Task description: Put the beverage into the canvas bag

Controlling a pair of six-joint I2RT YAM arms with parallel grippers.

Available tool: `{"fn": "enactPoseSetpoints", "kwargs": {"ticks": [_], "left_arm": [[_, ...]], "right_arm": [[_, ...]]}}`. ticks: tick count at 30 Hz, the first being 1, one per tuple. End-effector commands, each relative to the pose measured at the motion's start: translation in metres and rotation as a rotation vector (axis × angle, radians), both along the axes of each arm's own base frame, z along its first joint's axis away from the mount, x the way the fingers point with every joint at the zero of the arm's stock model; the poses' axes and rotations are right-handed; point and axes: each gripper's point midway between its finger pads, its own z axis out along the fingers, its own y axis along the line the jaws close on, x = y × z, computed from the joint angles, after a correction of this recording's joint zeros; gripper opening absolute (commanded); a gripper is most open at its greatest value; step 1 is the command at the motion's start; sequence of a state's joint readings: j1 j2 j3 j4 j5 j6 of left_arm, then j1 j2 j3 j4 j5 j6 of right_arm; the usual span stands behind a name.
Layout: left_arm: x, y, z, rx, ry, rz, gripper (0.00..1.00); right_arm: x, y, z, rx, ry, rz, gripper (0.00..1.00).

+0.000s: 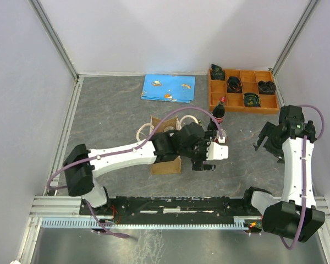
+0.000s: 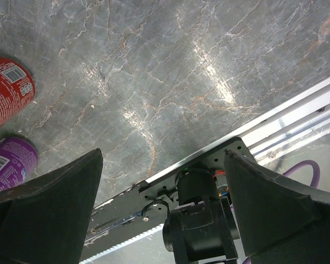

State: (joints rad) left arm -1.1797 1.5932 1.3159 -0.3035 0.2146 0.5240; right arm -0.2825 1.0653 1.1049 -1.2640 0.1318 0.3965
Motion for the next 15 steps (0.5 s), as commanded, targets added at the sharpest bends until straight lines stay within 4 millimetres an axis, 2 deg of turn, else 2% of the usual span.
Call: {"fn": "enactPoseSetpoints", "kwargs": {"ticks": [1, 6, 15], "left_arm": [[0.011, -0.019, -0.006, -0.028, -0.065, -0.017, 0.98], [0.019, -0.022, -0.033, 0.026, -0.002, 0.029, 0.99], [0.041, -0.017, -0.058, 0.078, 0.017, 0.100, 0.99]], "right_arm": [[-0.001, 0.001, 0.007, 0.002, -0.027, 0.000, 0.99], [-0.003, 0.003, 0.003, 0.008, -0.025, 0.006, 0.99], [-0.001, 0.003, 0.003, 0.010, -0.023, 0.010, 0.99]]}}
